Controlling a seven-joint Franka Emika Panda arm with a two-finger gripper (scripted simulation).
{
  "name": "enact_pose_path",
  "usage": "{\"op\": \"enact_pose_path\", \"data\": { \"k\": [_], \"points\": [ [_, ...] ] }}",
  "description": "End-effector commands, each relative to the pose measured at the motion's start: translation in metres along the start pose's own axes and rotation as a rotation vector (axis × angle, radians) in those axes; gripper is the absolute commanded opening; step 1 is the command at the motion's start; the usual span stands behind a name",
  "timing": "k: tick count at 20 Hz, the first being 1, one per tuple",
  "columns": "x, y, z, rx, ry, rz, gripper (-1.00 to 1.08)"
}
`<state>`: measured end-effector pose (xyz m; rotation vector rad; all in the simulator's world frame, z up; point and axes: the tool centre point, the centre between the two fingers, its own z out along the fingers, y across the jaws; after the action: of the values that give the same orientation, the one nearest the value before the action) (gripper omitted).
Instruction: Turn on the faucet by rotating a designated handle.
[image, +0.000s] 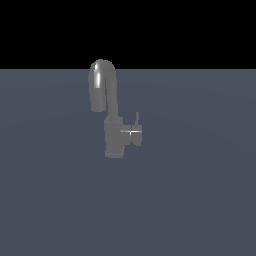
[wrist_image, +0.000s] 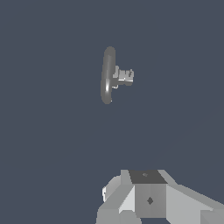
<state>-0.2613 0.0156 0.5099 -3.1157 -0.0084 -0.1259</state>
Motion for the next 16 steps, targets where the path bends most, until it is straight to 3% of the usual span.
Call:
{"op": "enact_pose_path", "data": {
  "k": [1, 9, 16],
  "points": [
    [0.000, 0.000, 0.000, 0.000, 0.000, 0.000, -1.00],
    [0.009, 0.001, 0.002, 0.021, -0.021, 0.024, -1.00],
    [0.031, 0.003, 0.010, 0.075, -0.076, 0.087, -1.00]
  ]
}}
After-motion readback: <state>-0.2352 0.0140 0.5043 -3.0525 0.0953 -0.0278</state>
